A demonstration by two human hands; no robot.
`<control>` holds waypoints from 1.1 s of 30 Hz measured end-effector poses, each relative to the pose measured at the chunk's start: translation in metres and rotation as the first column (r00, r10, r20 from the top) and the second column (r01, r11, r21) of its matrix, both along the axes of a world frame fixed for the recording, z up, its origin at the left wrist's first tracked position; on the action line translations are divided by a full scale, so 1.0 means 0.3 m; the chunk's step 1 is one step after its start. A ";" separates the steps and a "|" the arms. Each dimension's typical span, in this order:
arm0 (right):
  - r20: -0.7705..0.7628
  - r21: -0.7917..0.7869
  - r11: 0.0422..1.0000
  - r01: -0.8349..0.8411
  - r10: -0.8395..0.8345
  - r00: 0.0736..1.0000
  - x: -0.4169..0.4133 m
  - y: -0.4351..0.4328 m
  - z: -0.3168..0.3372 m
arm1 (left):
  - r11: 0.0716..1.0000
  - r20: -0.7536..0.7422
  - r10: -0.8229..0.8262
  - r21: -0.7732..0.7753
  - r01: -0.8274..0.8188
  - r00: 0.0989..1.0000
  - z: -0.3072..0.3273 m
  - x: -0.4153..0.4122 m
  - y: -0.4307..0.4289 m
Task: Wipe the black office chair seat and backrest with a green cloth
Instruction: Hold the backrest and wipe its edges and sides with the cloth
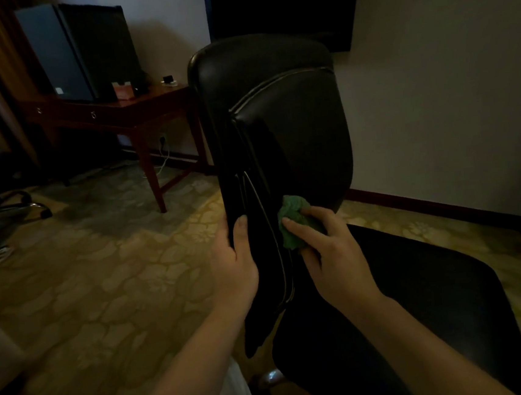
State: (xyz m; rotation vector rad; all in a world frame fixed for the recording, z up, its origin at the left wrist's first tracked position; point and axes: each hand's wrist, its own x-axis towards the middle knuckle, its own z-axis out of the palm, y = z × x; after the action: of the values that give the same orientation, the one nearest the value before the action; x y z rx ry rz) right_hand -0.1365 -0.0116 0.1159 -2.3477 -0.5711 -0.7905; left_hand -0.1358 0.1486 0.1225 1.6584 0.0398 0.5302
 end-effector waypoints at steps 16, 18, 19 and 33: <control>0.026 0.008 1.000 -0.024 0.024 0.999 0.028 0.004 0.037 | 1.000 0.005 0.002 0.002 -0.002 1.000 -0.016 0.014 0.001; 0.023 -0.002 1.000 -0.014 0.014 1.000 0.015 -0.006 -0.006 | 1.000 0.014 0.007 0.001 -0.007 1.000 -0.020 0.016 0.000; 0.014 -0.016 1.000 -0.012 0.012 1.000 0.008 -0.012 -0.022 | 1.000 0.026 0.018 0.005 -0.018 1.000 -0.019 0.015 -0.003; 0.069 -0.009 1.000 -0.025 0.026 0.997 0.040 -0.001 0.054 | 0.998 0.037 0.015 0.052 -0.017 0.999 -0.042 0.013 0.010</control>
State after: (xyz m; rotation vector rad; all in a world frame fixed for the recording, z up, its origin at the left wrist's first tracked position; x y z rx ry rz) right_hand -0.1246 -0.0118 0.1321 -2.3232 -0.6333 -0.8618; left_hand -0.1318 0.1517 0.1099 1.7003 0.0129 0.5781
